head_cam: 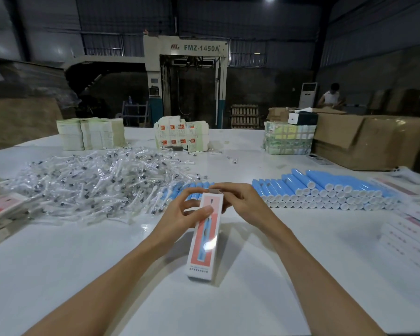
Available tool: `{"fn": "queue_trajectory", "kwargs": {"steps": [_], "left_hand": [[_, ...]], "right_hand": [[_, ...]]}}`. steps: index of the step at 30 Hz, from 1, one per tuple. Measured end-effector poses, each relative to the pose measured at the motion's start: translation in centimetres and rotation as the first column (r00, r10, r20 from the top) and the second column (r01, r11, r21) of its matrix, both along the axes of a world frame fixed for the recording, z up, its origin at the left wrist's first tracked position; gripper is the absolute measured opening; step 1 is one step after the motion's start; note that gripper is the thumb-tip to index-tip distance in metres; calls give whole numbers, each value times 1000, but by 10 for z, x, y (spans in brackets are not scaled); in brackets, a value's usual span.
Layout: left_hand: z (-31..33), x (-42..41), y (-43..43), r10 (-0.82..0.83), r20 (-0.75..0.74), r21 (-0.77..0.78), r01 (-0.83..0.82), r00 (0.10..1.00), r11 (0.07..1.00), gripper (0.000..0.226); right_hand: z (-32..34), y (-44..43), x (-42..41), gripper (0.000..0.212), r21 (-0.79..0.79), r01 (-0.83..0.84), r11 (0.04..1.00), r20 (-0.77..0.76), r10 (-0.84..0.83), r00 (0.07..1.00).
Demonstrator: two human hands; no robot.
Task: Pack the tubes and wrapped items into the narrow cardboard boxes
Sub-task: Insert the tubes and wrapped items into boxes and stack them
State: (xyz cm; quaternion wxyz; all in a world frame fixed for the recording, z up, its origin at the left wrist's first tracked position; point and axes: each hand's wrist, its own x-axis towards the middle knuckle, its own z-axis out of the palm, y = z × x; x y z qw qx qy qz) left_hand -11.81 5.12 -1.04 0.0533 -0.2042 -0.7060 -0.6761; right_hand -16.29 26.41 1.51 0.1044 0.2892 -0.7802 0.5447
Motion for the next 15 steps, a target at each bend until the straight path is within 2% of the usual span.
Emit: {"fn": "queue_trajectory", "kwargs": {"steps": [4, 7, 10, 15], "left_hand": [[2, -3, 1, 36, -10, 13, -36, 999, 999, 49], [2, -3, 4, 42, -20, -2, -43, 999, 999, 43], [3, -1, 7, 45, -35, 14, -44, 998, 999, 40], [4, 1, 6, 51, -52, 15, -51, 997, 999, 42]], "right_hand": [[4, -6, 3, 33, -171, -40, 984, 146, 65, 987], [3, -14, 3, 40, -251, 38, 967, 188, 11, 982], [0, -19, 0, 30, -358, 77, 931, 245, 14, 969], [0, -20, -6, 15, -387, 69, 919, 300, 55, 952]]}}
